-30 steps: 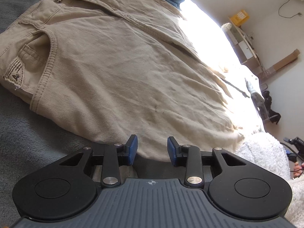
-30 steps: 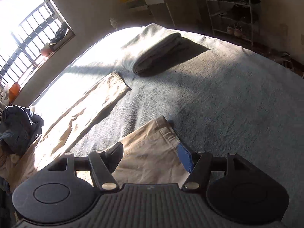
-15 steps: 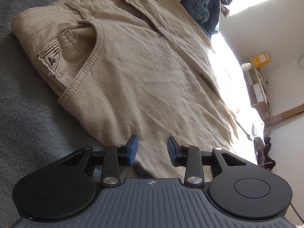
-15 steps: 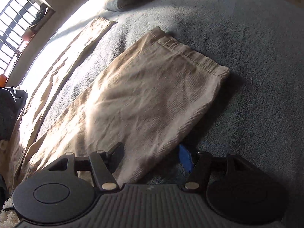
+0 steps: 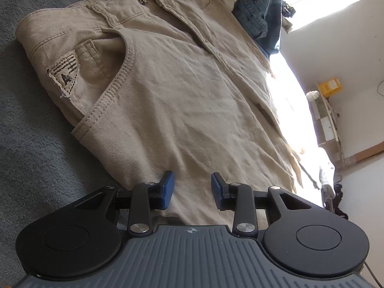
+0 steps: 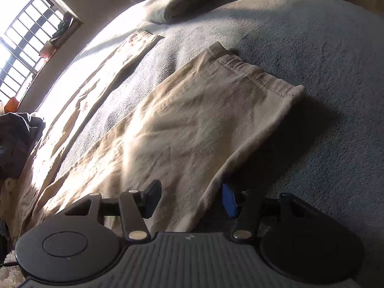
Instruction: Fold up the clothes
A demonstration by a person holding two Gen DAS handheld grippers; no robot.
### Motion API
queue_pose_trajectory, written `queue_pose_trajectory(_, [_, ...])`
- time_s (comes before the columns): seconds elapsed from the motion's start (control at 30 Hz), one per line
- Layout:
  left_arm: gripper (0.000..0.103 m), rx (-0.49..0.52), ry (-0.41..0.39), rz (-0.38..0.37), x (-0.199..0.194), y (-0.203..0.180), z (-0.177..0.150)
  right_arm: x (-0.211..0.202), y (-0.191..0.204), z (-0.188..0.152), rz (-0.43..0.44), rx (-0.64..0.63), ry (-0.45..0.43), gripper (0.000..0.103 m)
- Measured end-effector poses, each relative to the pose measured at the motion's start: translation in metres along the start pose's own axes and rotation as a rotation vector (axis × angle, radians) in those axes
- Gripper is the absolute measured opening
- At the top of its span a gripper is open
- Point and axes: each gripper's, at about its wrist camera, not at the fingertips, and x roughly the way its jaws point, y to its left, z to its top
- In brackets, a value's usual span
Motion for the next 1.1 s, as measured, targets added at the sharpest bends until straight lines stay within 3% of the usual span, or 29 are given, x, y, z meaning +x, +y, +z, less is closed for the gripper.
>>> queue_pose_trajectory(0.13, [0.033,-0.03,0.001,-0.019,-0.004,0.008,-0.003,0.001,-0.038,-0.004,0.131,0.224,0.044,0.047])
queue_pose_trajectory(0.27, [0.033,-0.033,-0.008,-0.022,-0.004,0.01,-0.006,0.014,-0.051,-0.006,0.243,0.355,0.109,0.044])
queue_pose_trajectory(0.33, [0.033,-0.023,-0.015,-0.016,-0.003,0.008,-0.007,0.024,-0.048,-0.008,0.265,0.364,0.138,0.035])
queue_pose_trajectory(0.4, [0.033,-0.019,-0.02,-0.012,-0.003,0.007,-0.008,0.036,-0.042,-0.011,0.283,0.365,0.162,0.017])
queue_pose_trajectory(0.47, [0.033,-0.019,-0.031,-0.011,-0.005,0.007,-0.008,0.039,-0.036,-0.008,0.314,0.368,0.151,0.007])
queue_pose_trajectory(0.77, [0.033,-0.076,-0.088,-0.016,-0.026,0.02,-0.005,0.038,0.021,0.042,0.444,0.313,0.05,0.005])
queue_pose_trajectory(0.93, [0.033,-0.091,-0.076,-0.021,-0.039,0.031,-0.004,0.047,0.049,0.064,0.456,0.282,0.036,0.005])
queue_pose_trajectory(1.03, [0.034,-0.104,-0.09,0.035,-0.045,0.04,-0.005,0.05,0.055,0.07,0.46,0.281,0.035,0.005])
queue_pose_trajectory(1.1, [0.034,-0.15,-0.113,0.029,-0.048,0.05,-0.005,0.05,0.057,0.073,0.47,0.289,0.031,0.005])
